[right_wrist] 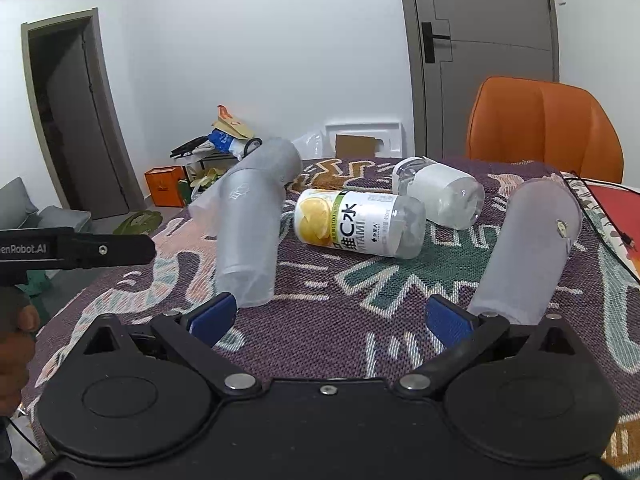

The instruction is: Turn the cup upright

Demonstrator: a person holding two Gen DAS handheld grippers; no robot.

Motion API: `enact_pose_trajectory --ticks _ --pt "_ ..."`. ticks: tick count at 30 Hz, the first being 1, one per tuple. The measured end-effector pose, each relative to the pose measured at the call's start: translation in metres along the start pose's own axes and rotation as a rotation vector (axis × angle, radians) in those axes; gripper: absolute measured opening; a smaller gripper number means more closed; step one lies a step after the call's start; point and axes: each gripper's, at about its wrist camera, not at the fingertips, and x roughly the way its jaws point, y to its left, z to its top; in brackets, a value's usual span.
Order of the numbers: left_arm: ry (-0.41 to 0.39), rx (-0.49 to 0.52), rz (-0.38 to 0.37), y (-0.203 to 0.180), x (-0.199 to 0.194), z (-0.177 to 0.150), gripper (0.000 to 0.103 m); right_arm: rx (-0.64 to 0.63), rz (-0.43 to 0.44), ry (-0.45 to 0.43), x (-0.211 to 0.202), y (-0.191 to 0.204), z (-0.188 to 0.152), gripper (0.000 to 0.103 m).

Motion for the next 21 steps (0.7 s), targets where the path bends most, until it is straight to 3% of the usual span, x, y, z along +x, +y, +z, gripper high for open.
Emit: enact_pose_trajectory --ticks 19,21 --pt "0.145 -0.079 0.017 -0.002 0.091 0.024 0.091 0.068 -0.046 0.043 0.039 -0.037 0.022 0.102" --pt "0.165 -0.093 0.026 0.000 0.098 0.025 0.086 0.074 -0.048 0.047 0.042 -0.039 0.024 0.102"
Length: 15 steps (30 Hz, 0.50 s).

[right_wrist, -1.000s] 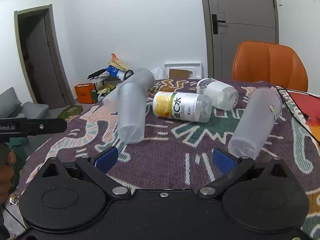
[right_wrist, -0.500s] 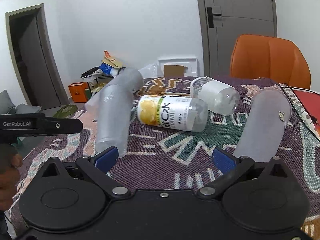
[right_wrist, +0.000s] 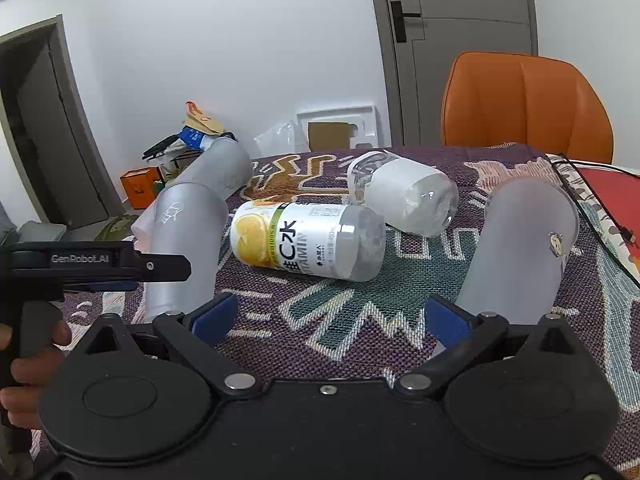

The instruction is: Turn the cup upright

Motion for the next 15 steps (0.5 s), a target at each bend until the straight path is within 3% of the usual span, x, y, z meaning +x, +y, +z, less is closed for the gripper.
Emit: enact_pose_trajectory --ticks 10,13,15 --pt "0.074 -0.104 0.007 0.011 0.028 0.013 0.078 0.005 -0.011 0.014 0.013 -0.005 0.007 0.102" --pt "0.086 -0.119 0.007 0.013 0.033 0.014 0.067 0.006 -0.012 0.013 0.015 -0.006 0.009 0.102" --pt "0.080 -0.127 0.011 0.014 0.033 0.015 0.065 0.005 -0.015 0.013 0.015 -0.006 0.010 0.102"
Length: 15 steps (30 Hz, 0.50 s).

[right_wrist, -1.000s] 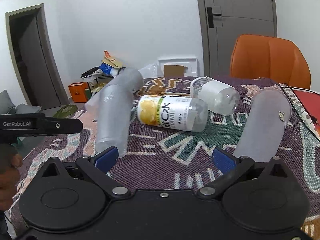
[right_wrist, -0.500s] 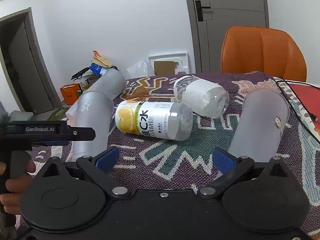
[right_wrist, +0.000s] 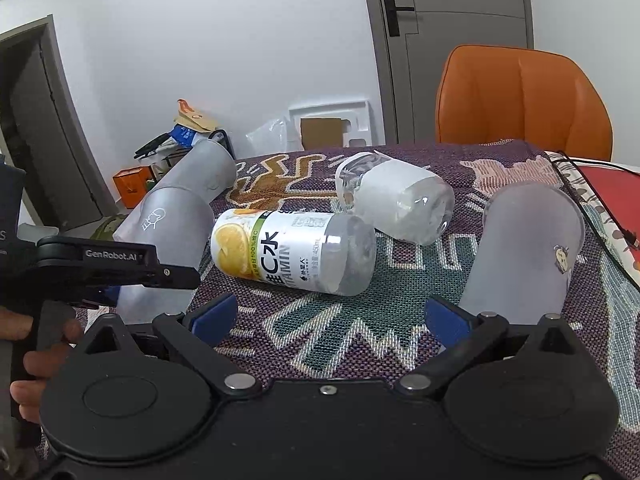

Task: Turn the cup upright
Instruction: 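Lift the frosted cup with the right tool and rotate it rim-up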

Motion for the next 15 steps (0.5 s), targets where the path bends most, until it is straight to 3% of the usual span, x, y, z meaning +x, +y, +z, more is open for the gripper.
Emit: enact_pose_trajectory --ticks 15 --pt "-0.039 -0.018 -0.043 0.000 -0.047 -0.018 0.065 0.003 0.018 -0.025 -0.021 0.009 -0.007 0.102"
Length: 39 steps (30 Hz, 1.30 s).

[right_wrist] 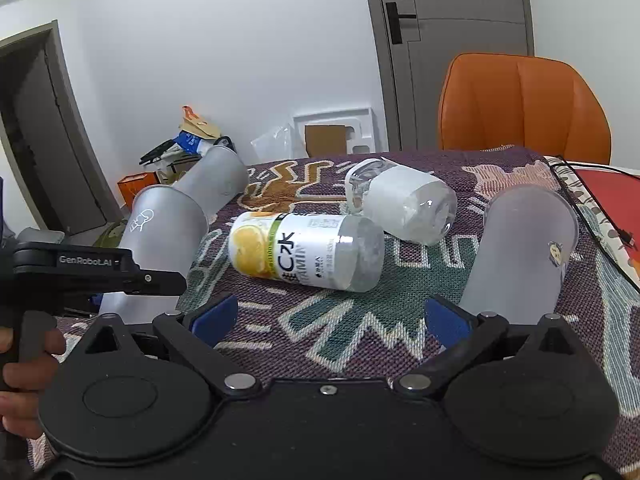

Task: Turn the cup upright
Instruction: 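Lift the frosted cup with the right tool and rotate it rim-up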

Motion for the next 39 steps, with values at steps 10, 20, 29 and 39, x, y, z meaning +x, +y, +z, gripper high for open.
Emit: enact_pose_trajectory --ticks 10,20,29,39 --pt "-0.033 0.016 -0.038 -0.006 -0.043 -0.026 0.065 -0.002 0.011 -0.023 -0.036 0.009 -0.020 0.102" --pt "-0.040 0.038 -0.067 -0.013 -0.078 -0.064 0.065 0.010 0.031 -0.020 -0.075 0.007 -0.048 0.102" --pt "-0.001 0.039 -0.085 -0.011 -0.092 -0.096 0.065 0.037 0.054 -0.013 -0.098 0.001 -0.069 0.103" --pt "0.056 0.021 -0.082 -0.007 -0.081 -0.119 0.065 0.075 0.069 0.029 -0.100 -0.006 -0.089 0.103"
